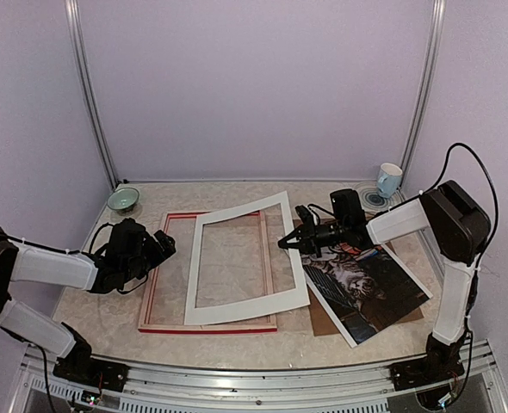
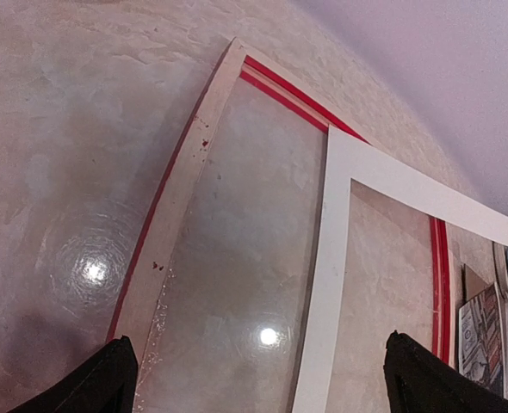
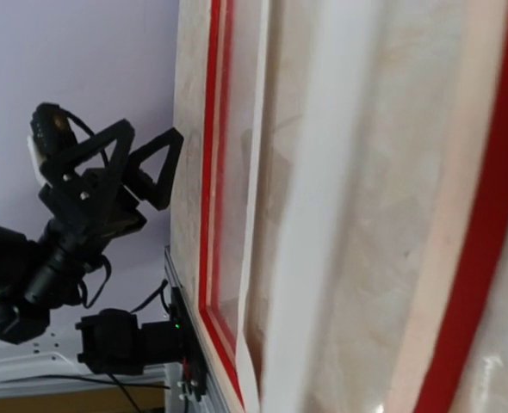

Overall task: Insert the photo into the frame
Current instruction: Place the mat board on the glass panel.

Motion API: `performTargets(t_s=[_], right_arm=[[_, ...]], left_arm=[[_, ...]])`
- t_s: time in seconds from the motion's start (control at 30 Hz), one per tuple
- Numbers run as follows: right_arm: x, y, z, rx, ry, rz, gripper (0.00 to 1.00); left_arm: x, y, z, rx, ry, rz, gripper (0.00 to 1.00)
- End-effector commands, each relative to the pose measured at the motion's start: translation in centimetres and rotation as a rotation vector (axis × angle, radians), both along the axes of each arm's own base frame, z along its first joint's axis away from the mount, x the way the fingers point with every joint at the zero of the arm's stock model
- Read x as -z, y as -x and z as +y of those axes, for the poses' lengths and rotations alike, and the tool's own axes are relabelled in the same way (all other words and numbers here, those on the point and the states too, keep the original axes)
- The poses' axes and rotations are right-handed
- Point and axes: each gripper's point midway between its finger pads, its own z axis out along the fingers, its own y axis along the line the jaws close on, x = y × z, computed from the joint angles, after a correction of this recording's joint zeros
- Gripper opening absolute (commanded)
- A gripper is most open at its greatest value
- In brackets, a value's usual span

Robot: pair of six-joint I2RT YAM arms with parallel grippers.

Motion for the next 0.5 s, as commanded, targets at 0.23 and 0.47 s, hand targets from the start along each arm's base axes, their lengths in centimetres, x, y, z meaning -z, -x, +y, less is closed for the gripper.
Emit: performTargets(t_s=[0.23, 0.47], right_arm=[[0.6, -0.1, 0.8, 0.001, -0.034, 0.026, 0.00], [1.5, 0.7, 3.0, -0.035, -0.004, 0.025, 0.00]], left_arm=[[0.2, -0.1, -0.1, 0.005, 0.008, -0.002, 0.99], [0.3, -0.1, -0.1, 0.004, 0.009, 0.002, 0.99]])
